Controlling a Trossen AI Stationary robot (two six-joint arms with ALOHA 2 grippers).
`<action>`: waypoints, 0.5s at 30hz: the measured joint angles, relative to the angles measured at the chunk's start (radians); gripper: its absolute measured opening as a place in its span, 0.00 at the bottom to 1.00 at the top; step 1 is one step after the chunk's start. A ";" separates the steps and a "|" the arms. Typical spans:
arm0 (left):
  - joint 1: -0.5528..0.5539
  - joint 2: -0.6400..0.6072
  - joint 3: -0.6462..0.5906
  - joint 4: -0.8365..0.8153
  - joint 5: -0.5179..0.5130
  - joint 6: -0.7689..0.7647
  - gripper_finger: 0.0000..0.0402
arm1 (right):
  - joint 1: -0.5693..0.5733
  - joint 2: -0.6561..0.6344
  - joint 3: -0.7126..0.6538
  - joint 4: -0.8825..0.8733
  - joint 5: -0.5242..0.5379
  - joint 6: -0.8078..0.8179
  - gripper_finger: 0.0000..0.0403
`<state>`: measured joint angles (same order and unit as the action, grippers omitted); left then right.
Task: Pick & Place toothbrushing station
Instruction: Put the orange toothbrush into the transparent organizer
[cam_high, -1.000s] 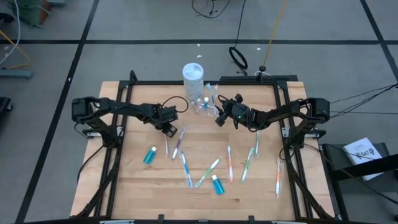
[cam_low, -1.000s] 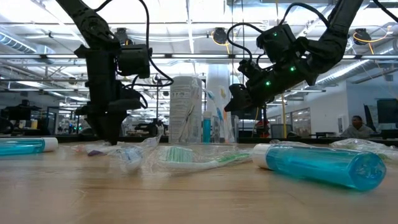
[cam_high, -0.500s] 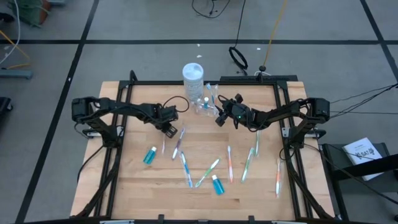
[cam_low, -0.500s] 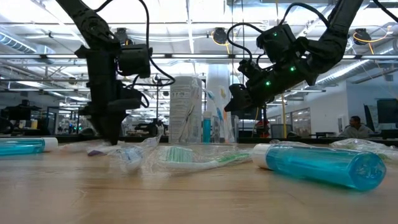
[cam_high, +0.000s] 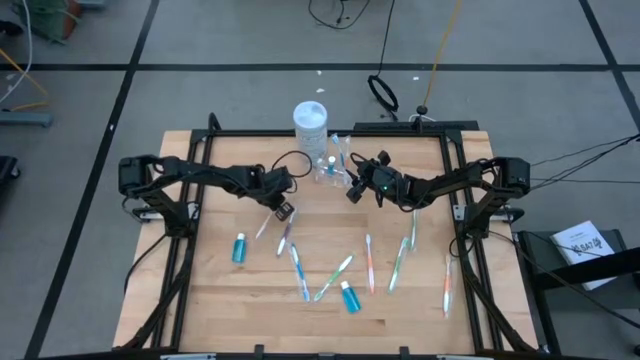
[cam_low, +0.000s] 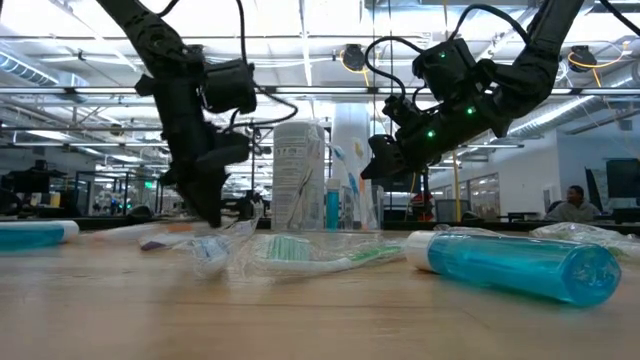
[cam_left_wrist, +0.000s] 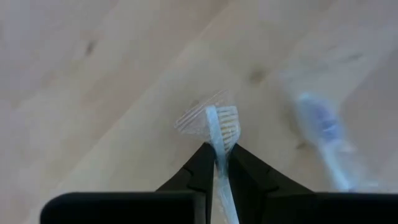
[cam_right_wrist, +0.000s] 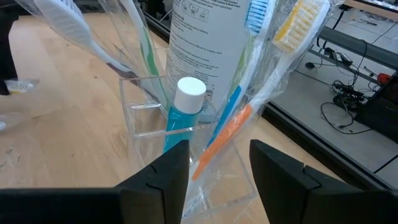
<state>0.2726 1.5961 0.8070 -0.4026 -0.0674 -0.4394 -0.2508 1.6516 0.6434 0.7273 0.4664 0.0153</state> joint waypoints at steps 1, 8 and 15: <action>-0.003 0.000 0.006 0.011 -0.002 0.027 0.10 | 0.000 0.000 0.000 0.000 0.000 0.000 0.40; -0.030 -0.001 0.070 0.115 -0.124 0.144 0.10 | 0.000 0.000 0.000 0.000 0.000 0.000 0.40; -0.033 -0.002 0.125 0.352 -0.252 0.280 0.10 | 0.000 0.000 0.000 0.000 0.000 0.000 0.40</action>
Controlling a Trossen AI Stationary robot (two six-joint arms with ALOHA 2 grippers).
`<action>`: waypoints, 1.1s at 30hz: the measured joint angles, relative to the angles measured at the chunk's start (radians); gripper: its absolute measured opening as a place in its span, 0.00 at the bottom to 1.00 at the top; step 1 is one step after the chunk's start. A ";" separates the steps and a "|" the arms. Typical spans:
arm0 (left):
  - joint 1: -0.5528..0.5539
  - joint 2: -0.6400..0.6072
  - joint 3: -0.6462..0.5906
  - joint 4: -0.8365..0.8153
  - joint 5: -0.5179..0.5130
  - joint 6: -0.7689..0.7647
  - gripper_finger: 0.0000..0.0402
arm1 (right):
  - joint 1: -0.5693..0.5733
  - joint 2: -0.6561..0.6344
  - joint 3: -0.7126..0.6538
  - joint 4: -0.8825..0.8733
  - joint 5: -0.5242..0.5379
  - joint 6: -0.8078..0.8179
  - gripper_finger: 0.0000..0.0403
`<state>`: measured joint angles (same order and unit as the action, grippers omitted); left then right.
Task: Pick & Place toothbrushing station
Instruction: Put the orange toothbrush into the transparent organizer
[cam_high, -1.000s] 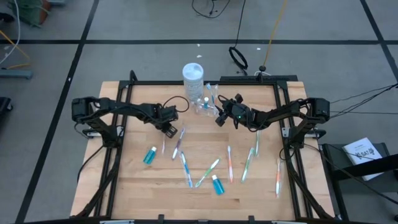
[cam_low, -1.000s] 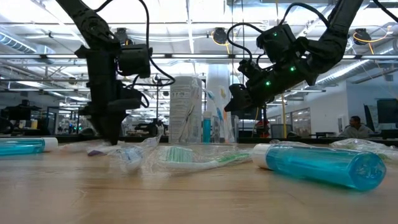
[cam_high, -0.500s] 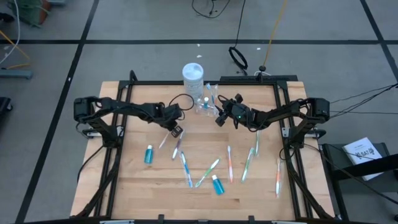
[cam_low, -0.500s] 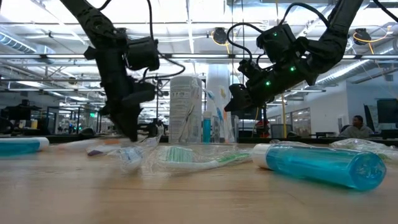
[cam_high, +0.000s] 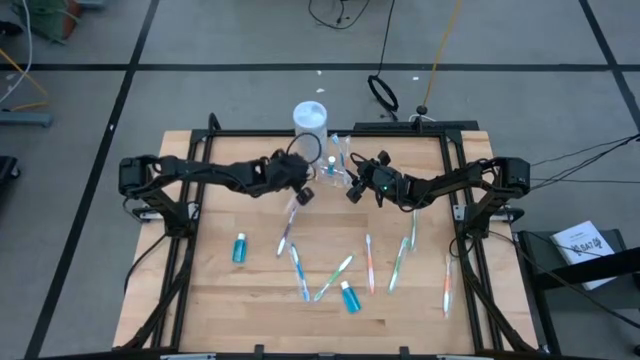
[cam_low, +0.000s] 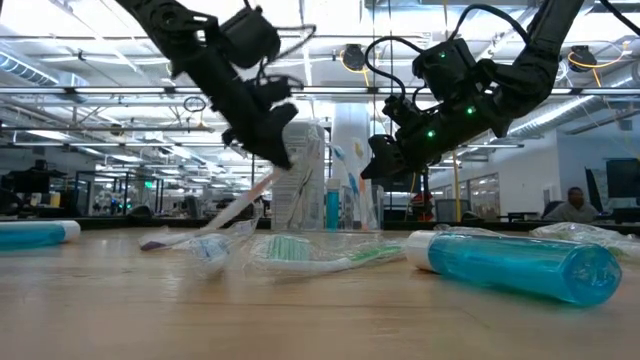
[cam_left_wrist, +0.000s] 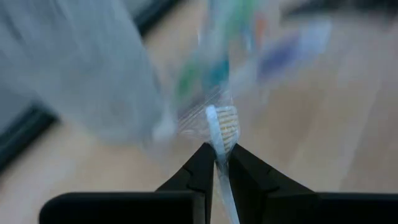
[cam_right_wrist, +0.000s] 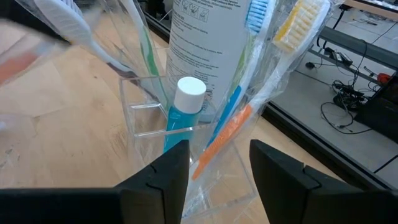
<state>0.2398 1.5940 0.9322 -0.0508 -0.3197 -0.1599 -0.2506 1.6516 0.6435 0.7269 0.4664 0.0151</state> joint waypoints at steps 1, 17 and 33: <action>0.000 0.000 0.006 0.040 -0.015 0.013 0.10 | 0.000 0.000 0.000 0.000 0.000 0.000 0.40; 0.005 -0.014 0.012 0.504 -0.272 0.356 0.10 | 0.000 0.000 0.000 -0.006 0.000 0.000 0.40; 0.154 -0.007 0.004 0.637 -0.168 0.275 0.10 | 0.000 0.000 0.000 -0.006 0.000 0.000 0.40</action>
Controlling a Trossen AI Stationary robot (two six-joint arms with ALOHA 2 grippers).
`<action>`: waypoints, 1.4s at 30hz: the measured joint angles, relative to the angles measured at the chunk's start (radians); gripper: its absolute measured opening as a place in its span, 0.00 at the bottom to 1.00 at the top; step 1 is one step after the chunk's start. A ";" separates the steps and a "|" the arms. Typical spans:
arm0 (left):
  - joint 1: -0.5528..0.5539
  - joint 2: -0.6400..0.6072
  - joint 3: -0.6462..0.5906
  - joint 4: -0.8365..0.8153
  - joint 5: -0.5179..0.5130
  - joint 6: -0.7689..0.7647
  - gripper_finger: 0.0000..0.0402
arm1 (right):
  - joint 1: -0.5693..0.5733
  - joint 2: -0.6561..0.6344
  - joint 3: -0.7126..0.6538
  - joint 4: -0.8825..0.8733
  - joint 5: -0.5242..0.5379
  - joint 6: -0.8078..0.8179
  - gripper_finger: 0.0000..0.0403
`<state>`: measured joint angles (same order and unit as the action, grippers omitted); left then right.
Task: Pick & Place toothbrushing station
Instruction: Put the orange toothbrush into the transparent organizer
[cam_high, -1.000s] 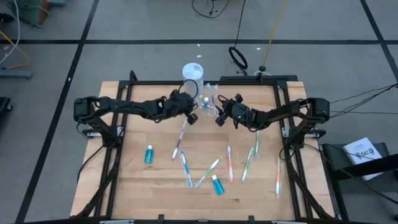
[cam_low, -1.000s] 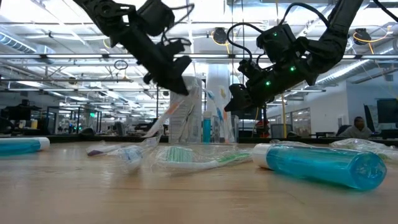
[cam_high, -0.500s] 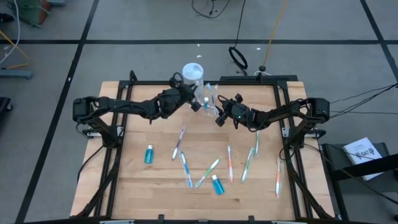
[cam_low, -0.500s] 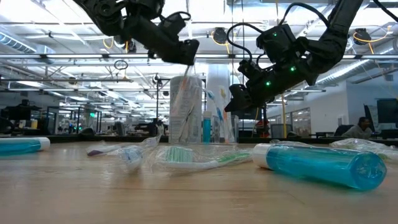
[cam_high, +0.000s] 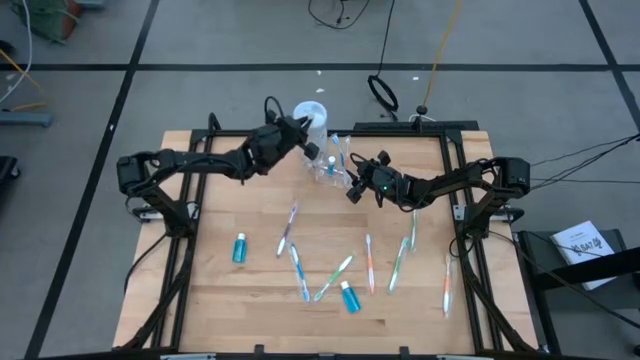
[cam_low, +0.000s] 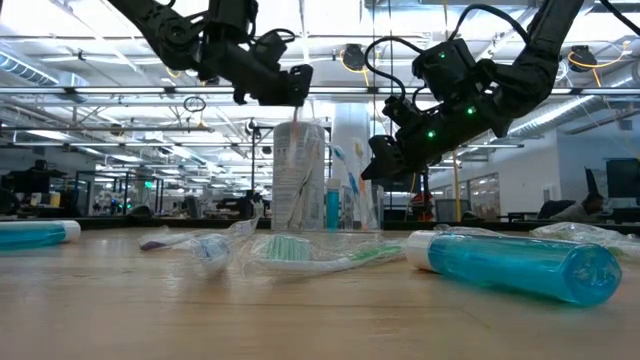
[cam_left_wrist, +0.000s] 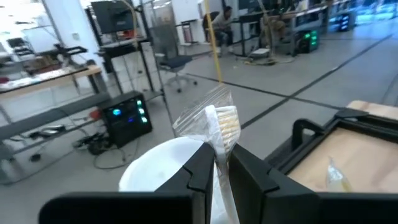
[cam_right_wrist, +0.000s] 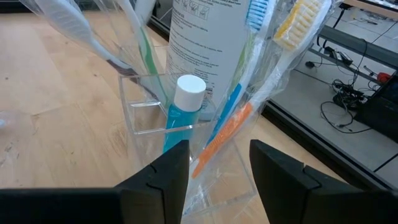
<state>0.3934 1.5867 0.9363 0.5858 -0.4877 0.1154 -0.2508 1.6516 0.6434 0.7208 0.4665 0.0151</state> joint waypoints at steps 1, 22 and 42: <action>0.007 0.000 -0.003 0.003 0.012 -0.008 0.10 | 0.000 0.000 0.000 0.000 0.000 0.000 0.40; 0.009 0.000 -0.114 0.262 0.155 0.127 0.10 | 0.000 0.000 0.000 0.001 0.000 0.000 0.40; -0.058 0.222 -0.135 0.512 0.128 0.388 0.10 | -0.001 0.000 0.000 0.000 0.000 0.000 0.40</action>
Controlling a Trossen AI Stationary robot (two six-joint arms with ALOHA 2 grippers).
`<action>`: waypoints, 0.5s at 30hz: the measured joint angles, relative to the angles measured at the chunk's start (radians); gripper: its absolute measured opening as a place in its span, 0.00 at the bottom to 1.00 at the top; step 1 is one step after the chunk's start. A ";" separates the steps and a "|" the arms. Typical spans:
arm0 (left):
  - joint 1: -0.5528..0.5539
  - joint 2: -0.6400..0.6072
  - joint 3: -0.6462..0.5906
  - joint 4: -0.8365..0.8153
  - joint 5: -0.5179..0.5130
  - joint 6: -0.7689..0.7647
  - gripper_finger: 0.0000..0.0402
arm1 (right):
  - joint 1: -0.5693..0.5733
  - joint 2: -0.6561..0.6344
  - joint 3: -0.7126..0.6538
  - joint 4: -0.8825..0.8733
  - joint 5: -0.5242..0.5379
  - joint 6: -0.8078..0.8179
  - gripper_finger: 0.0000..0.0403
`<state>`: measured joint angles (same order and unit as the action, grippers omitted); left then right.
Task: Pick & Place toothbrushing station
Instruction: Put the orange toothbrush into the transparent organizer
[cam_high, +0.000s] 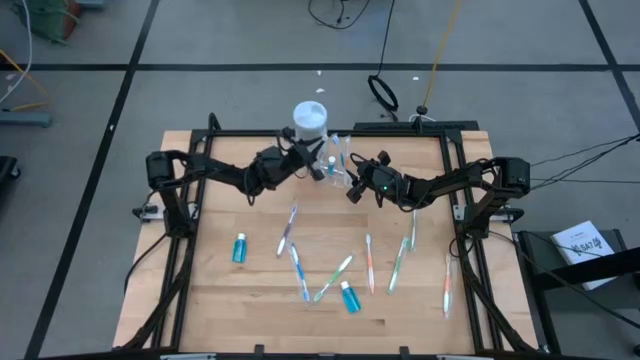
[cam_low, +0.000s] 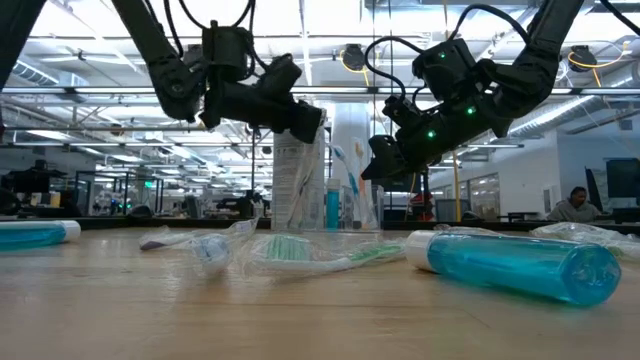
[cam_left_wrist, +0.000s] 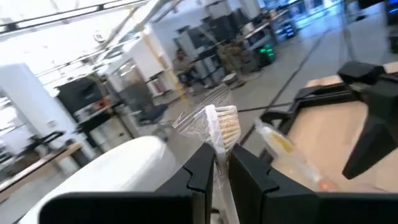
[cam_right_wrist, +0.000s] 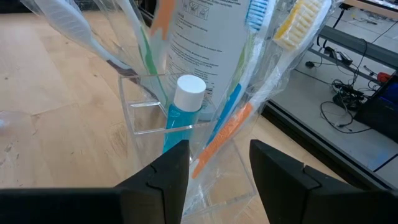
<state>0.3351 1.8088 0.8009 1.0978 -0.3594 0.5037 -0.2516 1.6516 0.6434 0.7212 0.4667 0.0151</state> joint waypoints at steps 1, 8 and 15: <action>-0.008 -0.003 0.000 -0.004 -0.035 0.002 0.10 | 0.000 0.000 0.000 0.000 0.000 0.000 0.40; -0.051 -0.011 0.000 -0.040 -0.254 0.065 0.10 | 0.000 0.000 0.000 0.000 0.000 0.000 0.40; -0.082 -0.012 0.000 -0.190 -0.305 0.031 0.10 | 0.000 0.000 0.000 0.000 0.000 0.000 0.40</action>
<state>0.2531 1.7969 0.8013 0.9077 -0.6640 0.5343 -0.2516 1.6516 0.6434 0.7212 0.4667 0.0151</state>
